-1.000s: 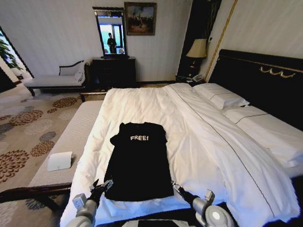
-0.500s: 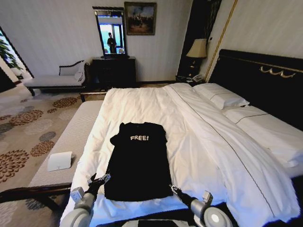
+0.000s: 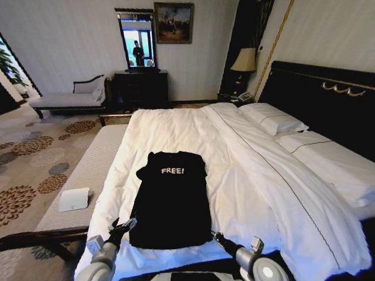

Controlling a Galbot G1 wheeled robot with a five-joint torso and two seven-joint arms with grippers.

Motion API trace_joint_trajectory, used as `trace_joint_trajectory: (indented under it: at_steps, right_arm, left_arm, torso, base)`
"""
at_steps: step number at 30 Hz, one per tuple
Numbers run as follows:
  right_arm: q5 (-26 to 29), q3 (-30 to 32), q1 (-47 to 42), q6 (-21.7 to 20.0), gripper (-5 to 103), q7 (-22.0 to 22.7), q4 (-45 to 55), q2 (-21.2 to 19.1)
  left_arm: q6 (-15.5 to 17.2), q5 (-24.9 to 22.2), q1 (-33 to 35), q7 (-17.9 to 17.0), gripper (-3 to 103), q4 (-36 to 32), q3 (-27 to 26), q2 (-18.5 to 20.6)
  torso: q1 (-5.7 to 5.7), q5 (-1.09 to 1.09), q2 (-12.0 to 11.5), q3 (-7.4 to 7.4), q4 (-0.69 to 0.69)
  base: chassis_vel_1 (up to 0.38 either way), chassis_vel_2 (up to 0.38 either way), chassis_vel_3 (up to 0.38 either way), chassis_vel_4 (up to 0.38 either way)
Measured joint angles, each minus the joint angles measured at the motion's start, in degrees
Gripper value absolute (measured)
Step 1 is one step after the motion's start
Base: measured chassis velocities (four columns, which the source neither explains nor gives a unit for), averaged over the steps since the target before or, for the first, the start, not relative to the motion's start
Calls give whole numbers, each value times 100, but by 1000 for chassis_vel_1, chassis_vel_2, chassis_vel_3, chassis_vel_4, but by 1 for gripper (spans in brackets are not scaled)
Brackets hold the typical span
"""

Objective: Fold the clothes on the bed.

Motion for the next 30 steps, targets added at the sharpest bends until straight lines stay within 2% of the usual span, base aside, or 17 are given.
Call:
trace_joint_trajectory:
  at_steps: [7, 13, 18, 25, 29, 30]
  right_arm:
    - [85, 250, 34, -15, 0, 68, 61, -44]
    - [263, 568, 235, -60, 0, 127, -77, -144]
    - [263, 580, 272, -74, 0, 135, -97, -162]
    - [187, 497, 298, -76, 0, 156, -120, -126]
    - [170, 452, 353, -78, 0, 180, -120, -119]
    - [170, 452, 353, -78, 0, 180, -120, -119]
  left_arm:
    - [-14, -101, 85, 4, 100, 128, 34, -20]
    - [-6, -66, 77, 5, 100, 261, 342, -42]
    - [7, 54, 44, 12, 102, 312, 599, -76]
    - [38, 156, 95, 7, 97, 343, 811, -107]
    - [19, 180, 148, -59, 80, 393, 833, -113]
    - [19, 180, 148, -59, 80, 393, 833, -113]
  torso:
    - [0, 0, 0, 0, 0]
    - [0, 1, 0, 0, 0]
    - [0, 0, 0, 0, -1]
    - [0, 0, 0, 0, -1]
    - [0, 0, 0, 0, -1]
    - [0, 0, 0, 0, -1]
  base:
    - [0, 0, 0, 0]
    - [0, 0, 0, 0]
    - [0, 0, 0, 0]
    - [0, 0, 0, 0]
    - [0, 0, 0, 0]
    - [0, 0, 0, 0]
